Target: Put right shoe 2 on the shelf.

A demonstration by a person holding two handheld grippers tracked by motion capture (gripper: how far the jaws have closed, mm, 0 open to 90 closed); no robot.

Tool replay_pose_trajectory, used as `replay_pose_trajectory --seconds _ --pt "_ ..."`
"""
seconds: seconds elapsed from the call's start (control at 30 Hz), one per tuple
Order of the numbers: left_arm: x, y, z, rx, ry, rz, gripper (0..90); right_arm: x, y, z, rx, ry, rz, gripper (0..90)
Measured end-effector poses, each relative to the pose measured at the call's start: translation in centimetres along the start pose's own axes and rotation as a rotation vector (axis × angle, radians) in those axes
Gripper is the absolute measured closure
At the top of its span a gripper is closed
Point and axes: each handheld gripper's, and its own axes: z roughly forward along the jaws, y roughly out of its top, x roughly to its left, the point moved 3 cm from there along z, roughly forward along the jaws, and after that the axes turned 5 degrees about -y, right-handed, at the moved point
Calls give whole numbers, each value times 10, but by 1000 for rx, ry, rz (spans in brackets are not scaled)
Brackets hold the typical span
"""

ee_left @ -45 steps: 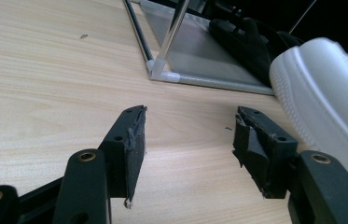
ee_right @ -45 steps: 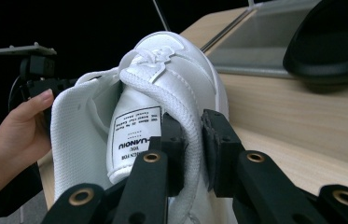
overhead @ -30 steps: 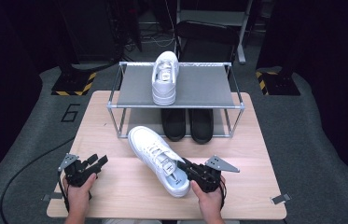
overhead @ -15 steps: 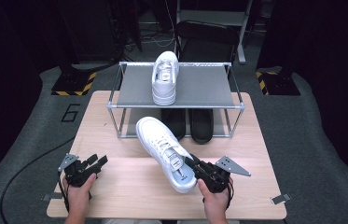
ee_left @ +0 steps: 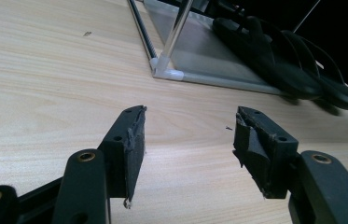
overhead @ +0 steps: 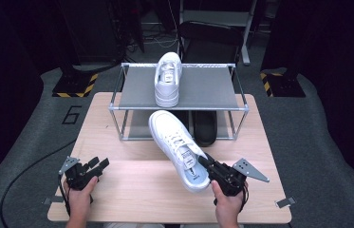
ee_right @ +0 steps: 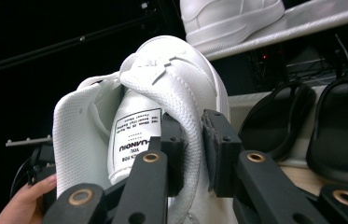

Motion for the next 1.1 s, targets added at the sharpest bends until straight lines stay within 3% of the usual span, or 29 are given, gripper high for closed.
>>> replay_pose_trajectory --seconds 0.23,0.57,1.1 --pt "0 -1 0 17 -1 1 435 -6 17 -11 -45 -21 -13 789" --pt "1 -1 1 5 10 -4 435 -15 40 -25 -93 -67 -21 788" --pt "2 -1 1 -3 13 -7 435 -25 72 -31 -173 -136 -39 788"
